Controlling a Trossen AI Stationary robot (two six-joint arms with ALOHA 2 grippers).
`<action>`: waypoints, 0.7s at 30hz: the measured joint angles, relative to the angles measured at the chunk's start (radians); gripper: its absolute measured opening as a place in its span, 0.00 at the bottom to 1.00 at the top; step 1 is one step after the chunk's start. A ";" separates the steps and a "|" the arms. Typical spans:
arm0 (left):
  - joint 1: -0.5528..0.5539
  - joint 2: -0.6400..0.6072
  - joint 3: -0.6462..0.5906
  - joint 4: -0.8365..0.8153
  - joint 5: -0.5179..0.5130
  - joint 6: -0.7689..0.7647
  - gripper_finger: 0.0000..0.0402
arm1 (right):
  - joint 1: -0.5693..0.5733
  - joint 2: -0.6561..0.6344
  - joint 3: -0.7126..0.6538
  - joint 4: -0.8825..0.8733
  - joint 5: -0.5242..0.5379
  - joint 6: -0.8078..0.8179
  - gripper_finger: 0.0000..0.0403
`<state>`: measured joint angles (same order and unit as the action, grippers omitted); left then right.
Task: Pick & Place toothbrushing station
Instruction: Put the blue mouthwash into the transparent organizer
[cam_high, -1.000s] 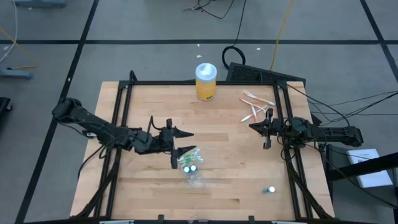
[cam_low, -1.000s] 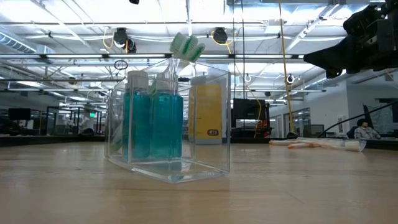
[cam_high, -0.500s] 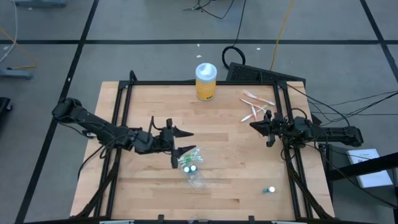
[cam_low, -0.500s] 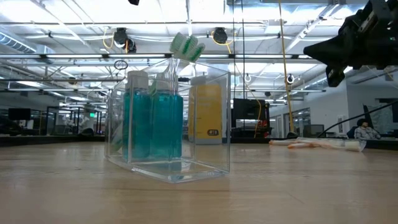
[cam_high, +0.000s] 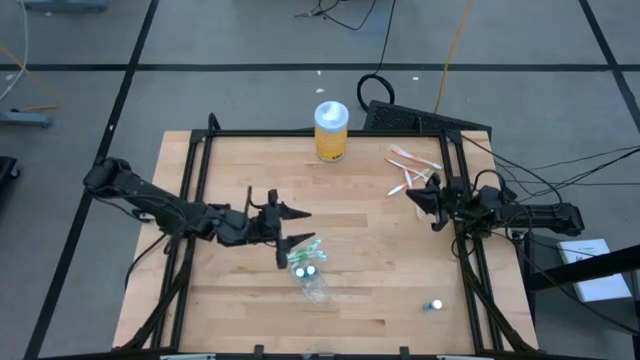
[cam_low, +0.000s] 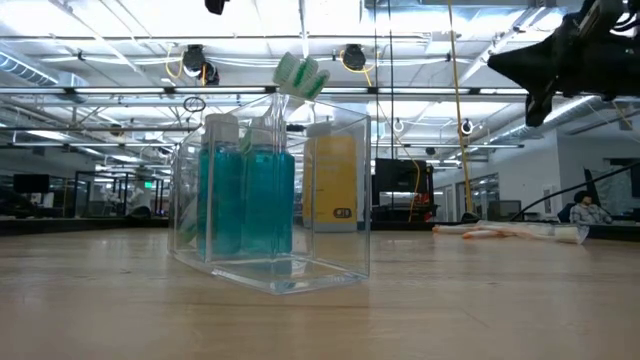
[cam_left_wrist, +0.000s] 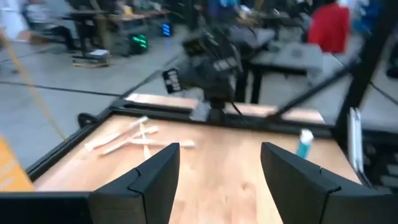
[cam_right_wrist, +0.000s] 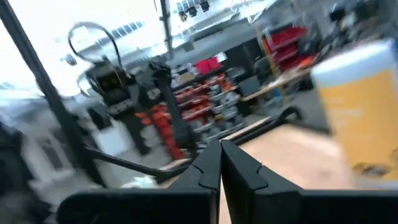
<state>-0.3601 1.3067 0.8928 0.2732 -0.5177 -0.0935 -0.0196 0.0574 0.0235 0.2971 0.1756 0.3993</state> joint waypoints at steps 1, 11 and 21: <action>0.007 -0.003 0.000 -0.016 0.031 0.014 0.58 | 0.000 0.000 0.000 0.003 -0.015 0.047 0.01; 0.235 -0.239 -0.225 0.034 0.208 -0.061 0.58 | 0.001 0.000 0.000 0.017 -0.046 0.002 0.01; 0.252 -0.379 -0.450 0.216 0.229 -0.106 0.58 | 0.001 0.000 0.000 0.036 -0.046 -0.075 0.01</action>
<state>-0.1079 0.9274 0.4427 0.4890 -0.2887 -0.1992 -0.0181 0.0574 0.0235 0.3327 0.1295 0.3240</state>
